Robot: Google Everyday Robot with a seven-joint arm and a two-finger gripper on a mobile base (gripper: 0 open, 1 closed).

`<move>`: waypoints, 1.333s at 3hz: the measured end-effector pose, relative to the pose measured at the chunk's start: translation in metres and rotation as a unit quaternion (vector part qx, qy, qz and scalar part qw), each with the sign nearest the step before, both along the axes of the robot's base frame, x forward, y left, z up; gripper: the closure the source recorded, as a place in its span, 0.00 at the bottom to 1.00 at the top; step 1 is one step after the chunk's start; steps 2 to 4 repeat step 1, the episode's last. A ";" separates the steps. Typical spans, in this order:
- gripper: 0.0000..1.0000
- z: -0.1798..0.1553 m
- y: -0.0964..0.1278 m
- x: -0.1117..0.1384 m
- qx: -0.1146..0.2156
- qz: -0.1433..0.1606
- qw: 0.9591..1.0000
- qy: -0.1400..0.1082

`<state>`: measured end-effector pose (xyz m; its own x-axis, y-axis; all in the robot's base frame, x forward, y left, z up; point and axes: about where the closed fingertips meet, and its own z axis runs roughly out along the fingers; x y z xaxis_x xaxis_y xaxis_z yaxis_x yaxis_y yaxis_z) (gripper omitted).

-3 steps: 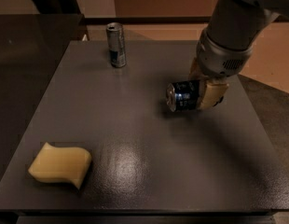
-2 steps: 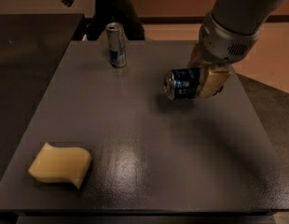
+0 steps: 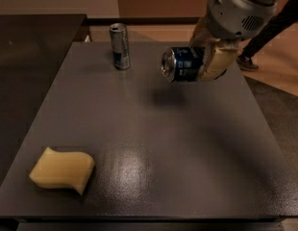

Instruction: Pick pepsi can

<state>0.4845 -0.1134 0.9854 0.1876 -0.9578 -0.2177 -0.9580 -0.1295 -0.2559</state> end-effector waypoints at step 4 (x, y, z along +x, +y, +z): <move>1.00 0.000 0.000 0.000 0.000 0.000 1.000 0.000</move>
Offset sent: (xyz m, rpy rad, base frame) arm 0.0000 0.0000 0.0000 0.0000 0.0000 0.0000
